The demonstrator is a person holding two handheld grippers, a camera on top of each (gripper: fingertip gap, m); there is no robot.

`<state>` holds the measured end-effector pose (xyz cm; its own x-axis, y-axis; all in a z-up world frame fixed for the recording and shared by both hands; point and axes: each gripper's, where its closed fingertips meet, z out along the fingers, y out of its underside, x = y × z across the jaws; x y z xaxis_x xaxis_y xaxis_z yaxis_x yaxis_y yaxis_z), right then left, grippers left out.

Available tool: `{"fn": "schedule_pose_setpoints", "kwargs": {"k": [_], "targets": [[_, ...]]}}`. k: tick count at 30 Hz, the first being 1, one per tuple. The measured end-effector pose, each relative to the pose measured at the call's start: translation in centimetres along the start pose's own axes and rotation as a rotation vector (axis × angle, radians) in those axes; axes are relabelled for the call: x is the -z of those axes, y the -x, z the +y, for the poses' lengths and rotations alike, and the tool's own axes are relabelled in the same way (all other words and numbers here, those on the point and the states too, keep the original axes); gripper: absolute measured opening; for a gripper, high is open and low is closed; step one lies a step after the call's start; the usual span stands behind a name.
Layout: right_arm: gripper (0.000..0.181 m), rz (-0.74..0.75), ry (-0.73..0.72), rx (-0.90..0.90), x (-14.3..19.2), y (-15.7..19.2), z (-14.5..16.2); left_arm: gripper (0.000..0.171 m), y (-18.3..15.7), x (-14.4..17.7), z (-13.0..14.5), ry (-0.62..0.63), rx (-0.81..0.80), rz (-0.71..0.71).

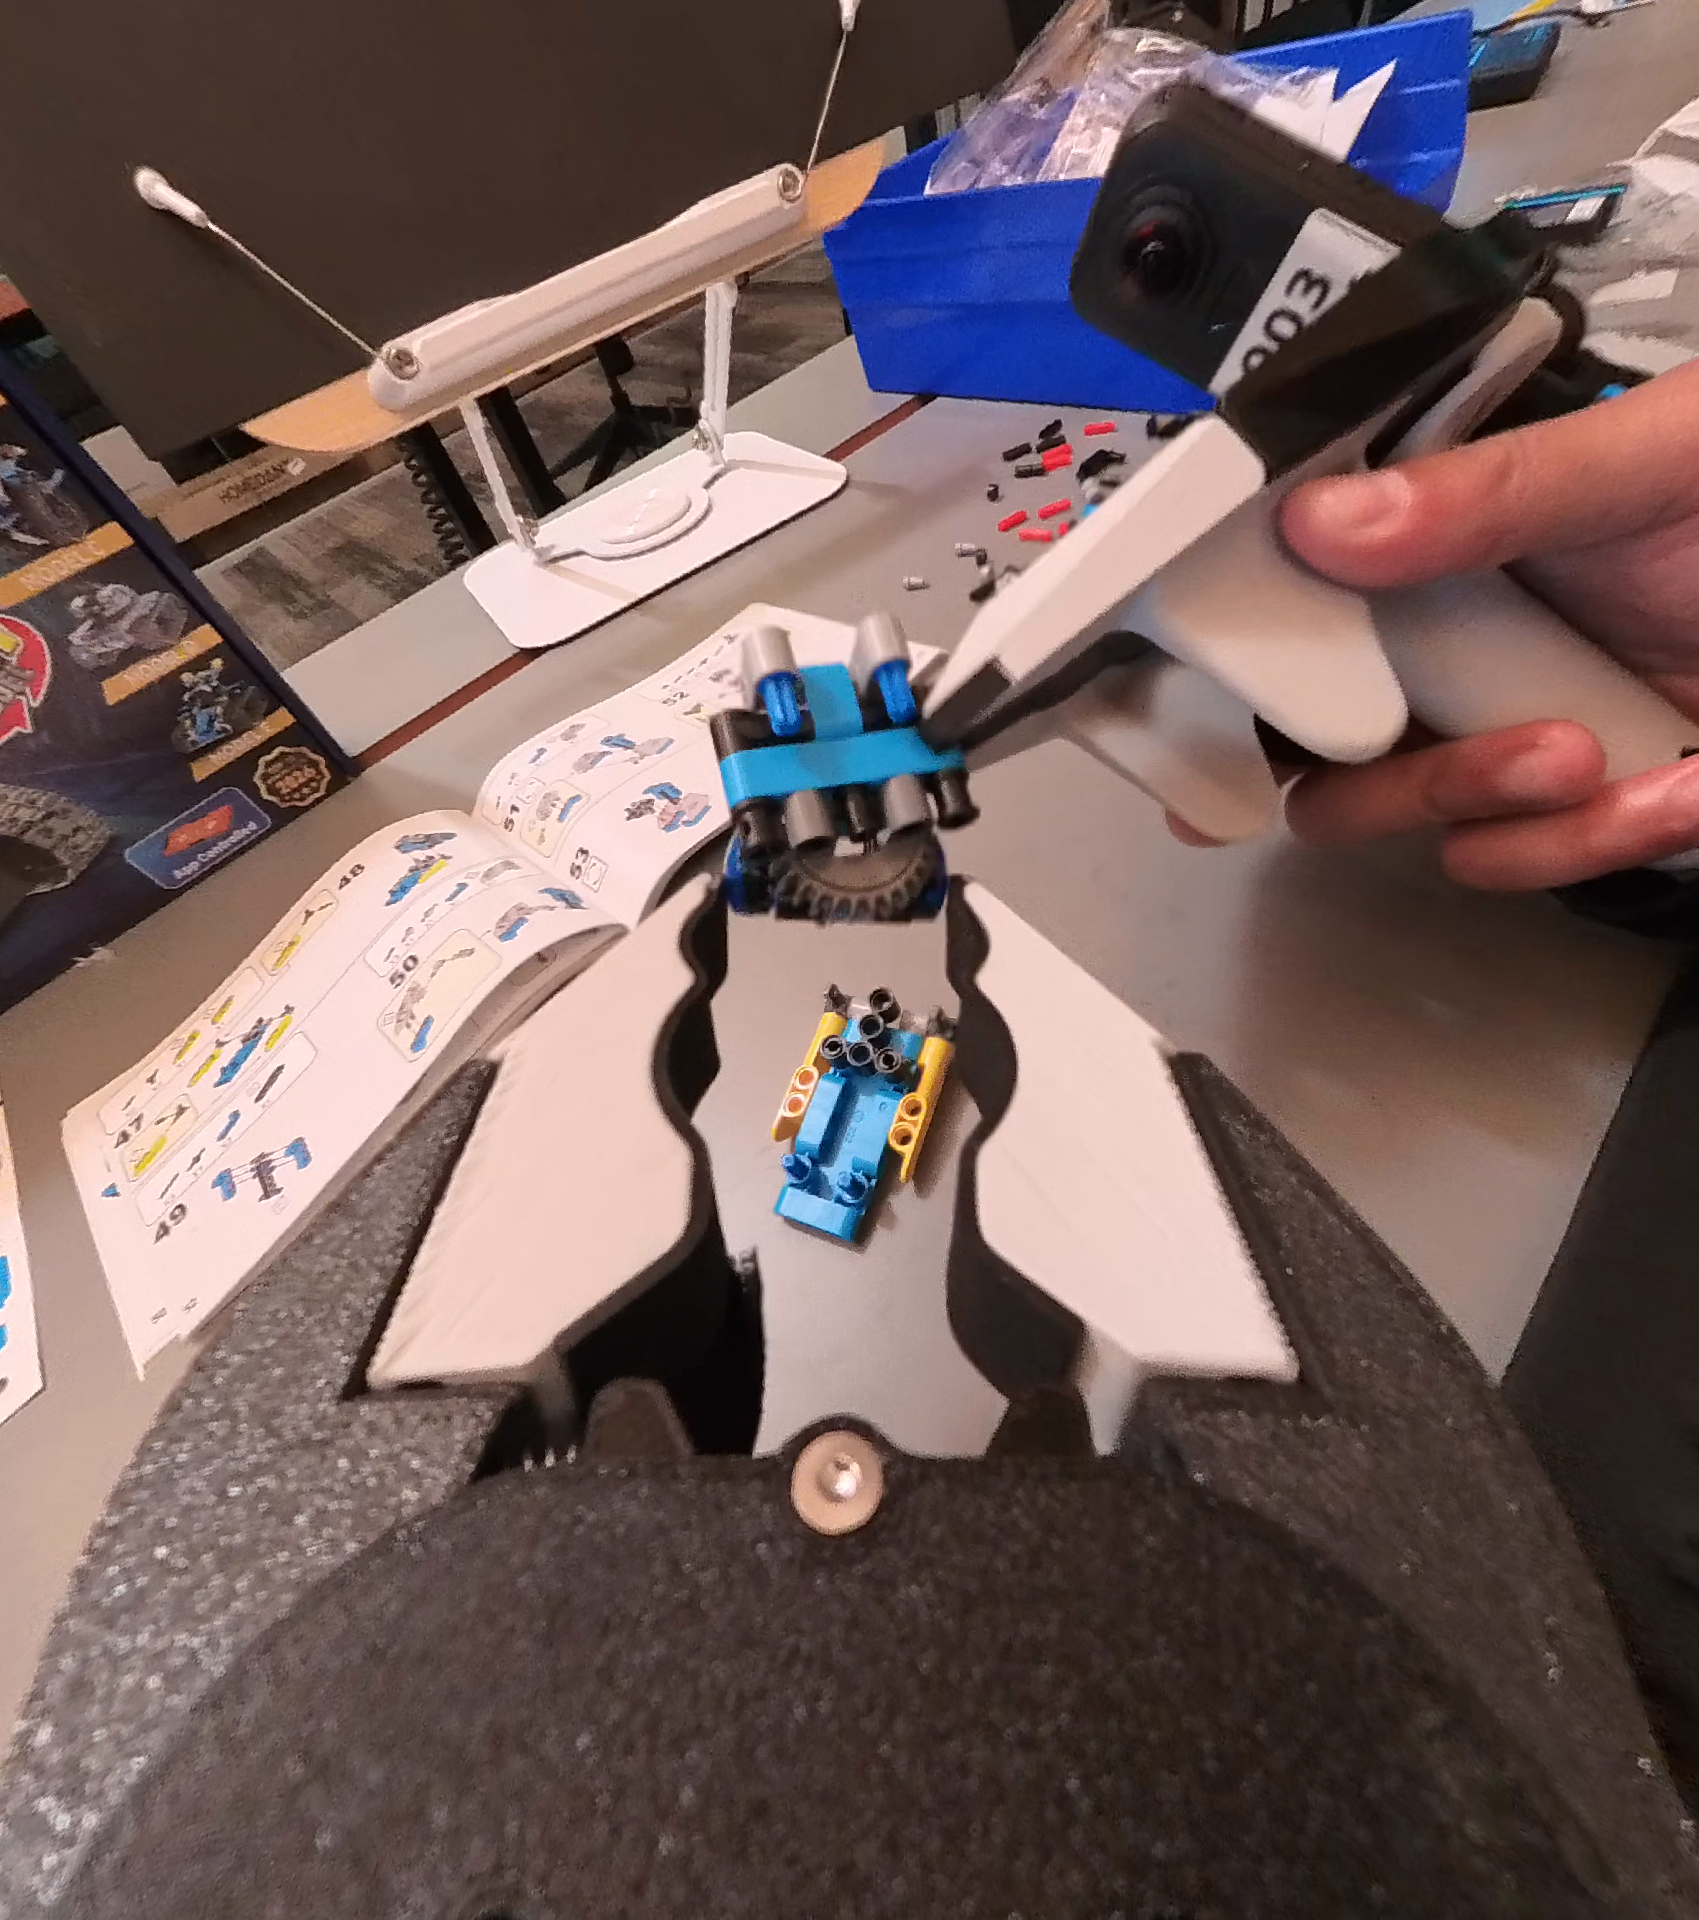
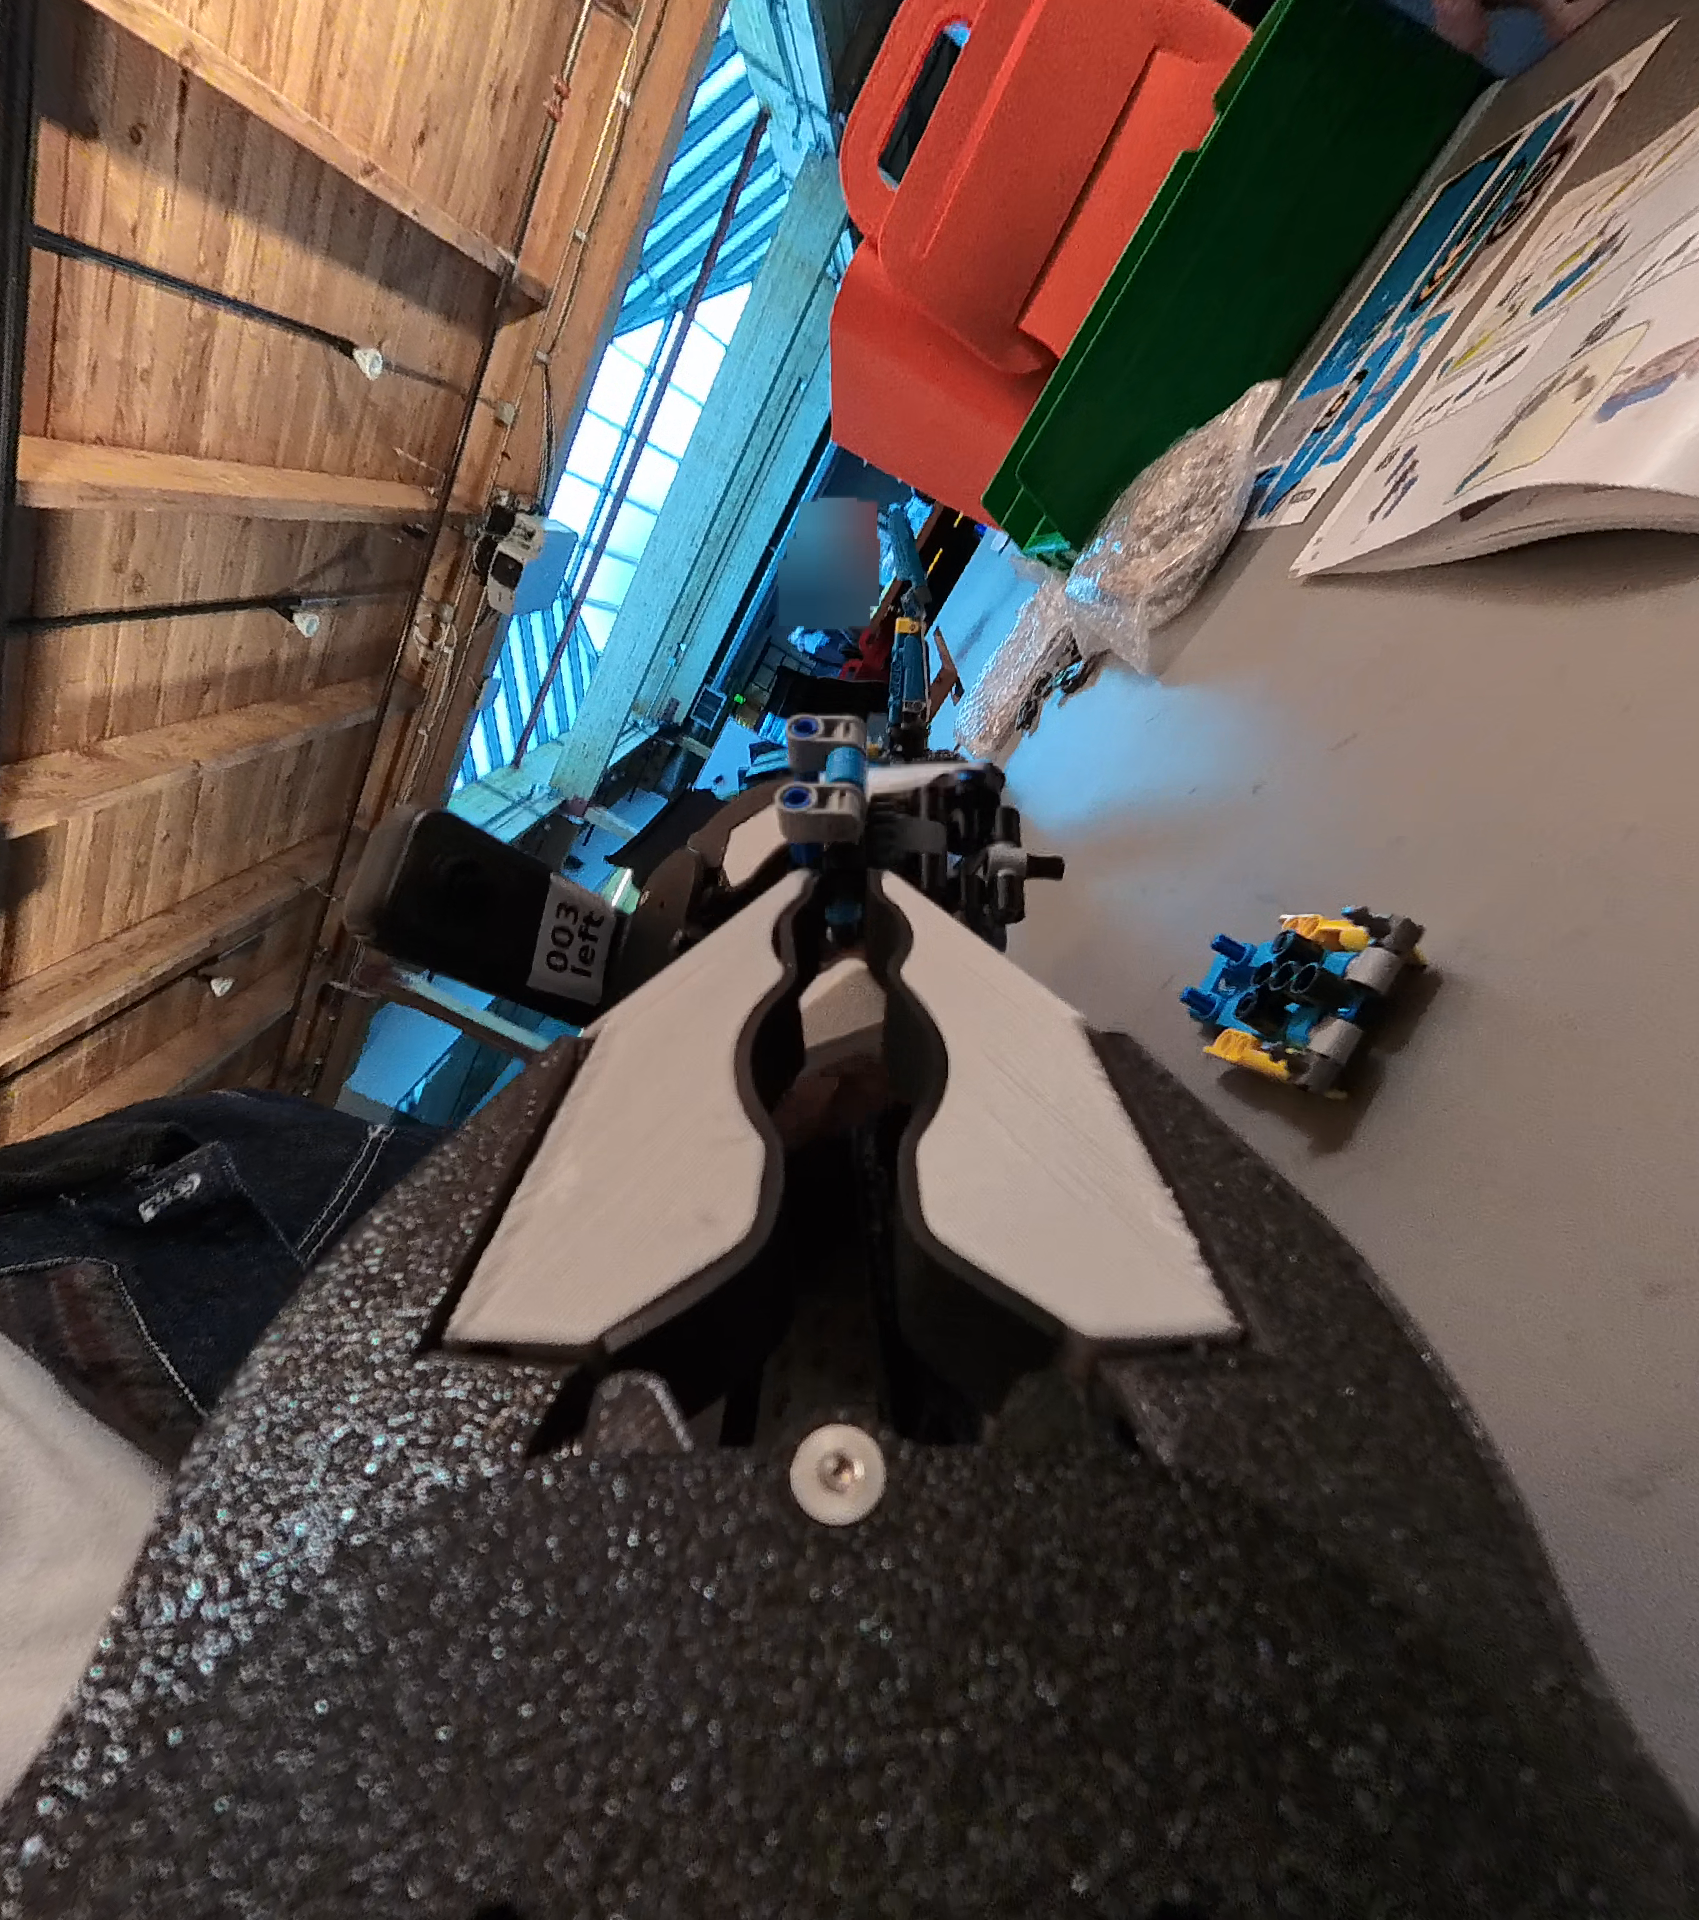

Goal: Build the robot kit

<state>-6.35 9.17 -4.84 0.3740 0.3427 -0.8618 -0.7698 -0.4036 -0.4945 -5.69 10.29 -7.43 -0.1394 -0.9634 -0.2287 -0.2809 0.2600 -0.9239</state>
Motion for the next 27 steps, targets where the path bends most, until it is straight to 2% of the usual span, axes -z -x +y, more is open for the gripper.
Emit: {"fn": "schedule_pose_setpoints", "kwargs": {"k": [3, 5, 8, 10, 13, 18, 21, 24, 27], "targets": [[0.007, -0.061, 0.043, -0.005, -0.6, 1.0, 0.8, 0.055, -0.3, 0.0, -0.3, -0.016, 0.007, 0.019], [0.007, -0.064, 0.061, 0.001, -0.8, 1.1, 1.1, 0.047, -0.2, 0.0, -0.2, -0.008, -0.02, 0.006], [0.007, -0.093, 0.041, -0.022, -0.7, 1.4, 0.8, 0.047, -0.1, 0.2, -0.5, -0.022, -0.033, -0.001], [0.009, -0.074, 0.031, 0.022, -0.7, 1.5, 0.6, 0.047, -0.1, 0.2, -0.4, -0.018, -0.04, 0.002], [0.032, -0.072, -0.003, 0.109, -0.8, 2.3, 0.0, 0.046, 0.0, 0.2, -0.3, -0.012, -0.05, -0.006], [0.03, -0.026, -0.015, 0.131, -0.8, 1.7, -0.2, 0.046, -0.8, 0.0, -0.3, -0.008, -0.111, 0.01], [0.035, -0.053, -0.07, 0.121, -0.3, 2.2, -1.2, 0.046, -1.0, 0.0, -0.3, -0.008, -0.116, 0.019], [0.038, -0.113, -0.101, 0.245, -0.4, 4.4, -1.4, 0.046, -1.2, -0.1, -0.1, 0.0, -0.086, 0.047], [0.051, -0.057, -0.061, 0.402, -1.2, 4.5, -0.3, 0.047, -2.2, 0.2, -0.7, -0.038, -0.091, 0.097]]}}
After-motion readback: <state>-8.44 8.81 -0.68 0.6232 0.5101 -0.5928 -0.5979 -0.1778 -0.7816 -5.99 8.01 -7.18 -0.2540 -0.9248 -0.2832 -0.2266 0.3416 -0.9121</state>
